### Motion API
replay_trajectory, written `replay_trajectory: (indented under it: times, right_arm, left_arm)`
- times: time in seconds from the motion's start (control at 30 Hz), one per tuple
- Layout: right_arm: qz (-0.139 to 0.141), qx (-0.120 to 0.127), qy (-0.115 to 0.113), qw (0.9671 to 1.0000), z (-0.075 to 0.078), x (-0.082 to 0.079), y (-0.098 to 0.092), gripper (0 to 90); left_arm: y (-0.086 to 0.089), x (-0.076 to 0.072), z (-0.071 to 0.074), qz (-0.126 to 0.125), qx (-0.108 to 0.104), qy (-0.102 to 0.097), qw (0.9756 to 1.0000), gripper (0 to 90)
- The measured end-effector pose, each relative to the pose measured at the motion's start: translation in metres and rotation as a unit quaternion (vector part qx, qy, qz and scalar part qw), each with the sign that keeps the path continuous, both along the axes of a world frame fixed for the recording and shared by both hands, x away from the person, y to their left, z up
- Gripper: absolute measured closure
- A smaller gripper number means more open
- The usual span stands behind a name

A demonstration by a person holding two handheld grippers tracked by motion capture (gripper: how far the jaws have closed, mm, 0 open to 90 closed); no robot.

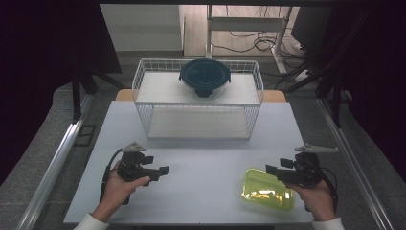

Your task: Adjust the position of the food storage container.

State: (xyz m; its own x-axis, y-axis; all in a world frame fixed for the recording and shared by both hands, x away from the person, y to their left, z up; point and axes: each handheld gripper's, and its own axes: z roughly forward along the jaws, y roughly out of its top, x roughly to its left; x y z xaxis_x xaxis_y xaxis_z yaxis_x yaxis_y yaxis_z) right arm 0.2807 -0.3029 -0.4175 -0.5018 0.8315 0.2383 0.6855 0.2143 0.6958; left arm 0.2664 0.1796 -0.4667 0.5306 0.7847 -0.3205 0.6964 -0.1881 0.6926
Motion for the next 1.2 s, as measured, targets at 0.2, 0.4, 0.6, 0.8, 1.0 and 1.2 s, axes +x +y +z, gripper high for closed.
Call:
replay_trajectory:
  times: [0.2, 0.4, 0.6, 0.8, 1.0, 1.2]
  right_arm:
    - [-0.007, -0.010, -0.007, 0.9999, 0.002, -0.010, -0.010, 38.8]
    - [-0.016, -0.037, -0.004, 0.9992, -0.007, -0.028, -0.024, 53.5]
    - [-0.041, -0.054, 0.006, 0.9977, -0.020, -0.043, -0.049, 70.1]
    - [-0.058, -0.100, 0.035, 0.9927, -0.029, -0.047, -0.060, 86.4]
    - [-0.049, -0.128, 0.070, 0.9881, -0.043, -0.044, -0.060, 88.7]
    - [-0.039, -0.149, 0.090, 0.9839, -0.051, -0.042, -0.056, 88.7]
  left_arm:
    - [-0.005, -0.001, -0.002, -0.004, 0.007, 0.000, 1.0000, 19.8]
    - [-0.009, -0.003, -0.004, -0.011, 0.013, 0.000, 0.9999, 19.6]
    - [-0.012, -0.001, -0.008, -0.014, 0.025, 0.006, 0.9996, 19.5]
    - [-0.014, -0.002, -0.009, -0.017, 0.027, 0.009, 0.9994, 19.5]
    - [-0.014, -0.003, -0.012, -0.019, 0.030, 0.014, 0.9993, 19.4]
    - [-0.014, -0.002, -0.013, -0.018, 0.032, 0.015, 0.9992, 19.5]
